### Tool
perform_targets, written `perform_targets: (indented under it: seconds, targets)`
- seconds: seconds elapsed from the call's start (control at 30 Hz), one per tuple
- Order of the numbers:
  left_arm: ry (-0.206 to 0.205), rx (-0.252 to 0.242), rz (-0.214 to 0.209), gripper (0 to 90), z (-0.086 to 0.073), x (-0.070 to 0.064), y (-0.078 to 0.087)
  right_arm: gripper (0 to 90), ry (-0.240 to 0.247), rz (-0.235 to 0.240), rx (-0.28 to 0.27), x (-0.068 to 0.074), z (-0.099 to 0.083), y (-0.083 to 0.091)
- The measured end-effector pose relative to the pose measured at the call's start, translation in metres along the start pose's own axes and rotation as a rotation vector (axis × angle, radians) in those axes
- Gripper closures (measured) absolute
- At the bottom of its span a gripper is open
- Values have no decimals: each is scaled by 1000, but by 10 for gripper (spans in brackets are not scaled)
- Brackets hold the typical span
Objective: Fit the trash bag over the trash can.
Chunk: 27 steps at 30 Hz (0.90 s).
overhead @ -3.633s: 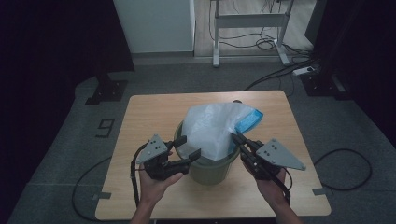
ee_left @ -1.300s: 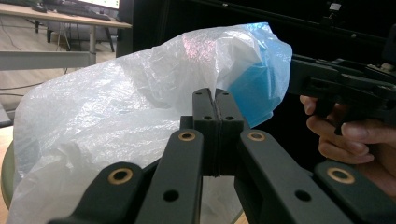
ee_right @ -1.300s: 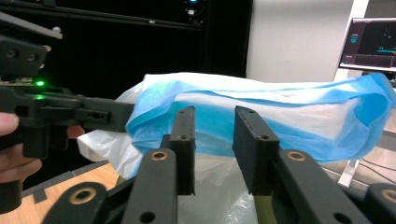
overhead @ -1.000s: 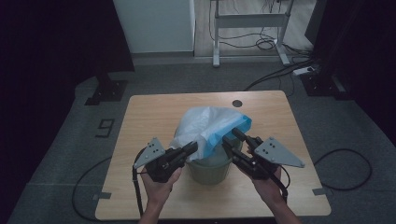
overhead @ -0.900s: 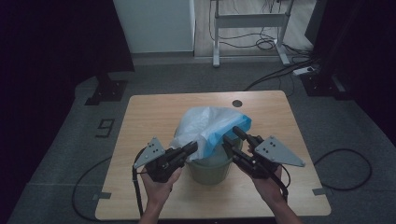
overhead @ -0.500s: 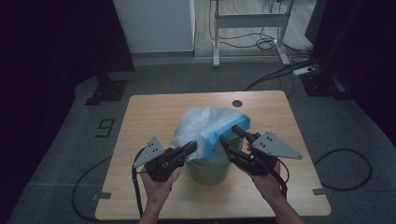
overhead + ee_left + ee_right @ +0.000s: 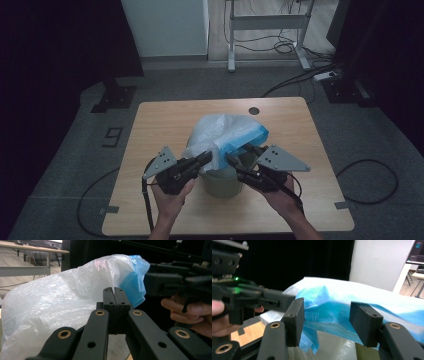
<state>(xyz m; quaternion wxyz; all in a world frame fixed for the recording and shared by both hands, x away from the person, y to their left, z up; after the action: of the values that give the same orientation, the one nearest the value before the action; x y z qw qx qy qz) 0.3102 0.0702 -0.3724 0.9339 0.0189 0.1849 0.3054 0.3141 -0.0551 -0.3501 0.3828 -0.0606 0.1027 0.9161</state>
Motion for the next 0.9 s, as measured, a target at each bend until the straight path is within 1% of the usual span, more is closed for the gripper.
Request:
perform_targets:
  seconds: [0.03, 0.07, 0.2, 0.27, 0.4, 0.47, 0.5, 0.6, 0.73, 0.8, 0.9]
  targets:
    - [1, 0, -2, 892, 0, 0, 0, 442, 6, 5, 2, 1, -2, -1]
    - [7, -3, -4, 892, 1, 1, 1, 433, 20, 21, 3, 5, -5, -2]
    - [19, -8, -8, 892, 2, 3, 2, 434, 38, 31, -1, 8, -7, -1]
    - [21, -10, -8, 892, 2, 3, 2, 446, 57, 23, 3, 9, -8, -1]
    - [19, -6, -8, 892, 2, 2, 1, 525, 69, 2, -4, 7, -9, -1]
    - [17, -3, -10, 893, 1, 2, 0, 597, 67, -3, -2, 5, -9, -1]
    - [17, -1, -10, 892, 1, 2, 0, 647, 67, -2, 2, 5, -10, -1]
    - [14, 3, -16, 892, 1, 1, -2, 734, 69, 4, 15, 4, -12, -2]
    - [15, 1, -16, 893, 1, 0, -2, 846, 65, 11, 16, 3, -13, -2]
    - [16, -1, -16, 893, 2, 1, -1, 871, 59, 14, 13, 2, -14, -1]
    - [17, 0, -15, 893, 2, 1, 0, 865, 56, 16, 7, 1, -14, 0]
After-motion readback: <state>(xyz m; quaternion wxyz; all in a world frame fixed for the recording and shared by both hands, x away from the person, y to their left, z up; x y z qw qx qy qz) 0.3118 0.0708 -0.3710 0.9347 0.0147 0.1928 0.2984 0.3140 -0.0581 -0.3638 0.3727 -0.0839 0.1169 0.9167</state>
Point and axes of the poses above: each handheld gripper's, and its own axes: y roughly backward along the jaws, z roughly out of its top, x roughly to its left, the point moved 9 cm from there along -y, roughly forward along the jaws, and after that the axes turned 8 degrees about y, right-handed, at the moved point
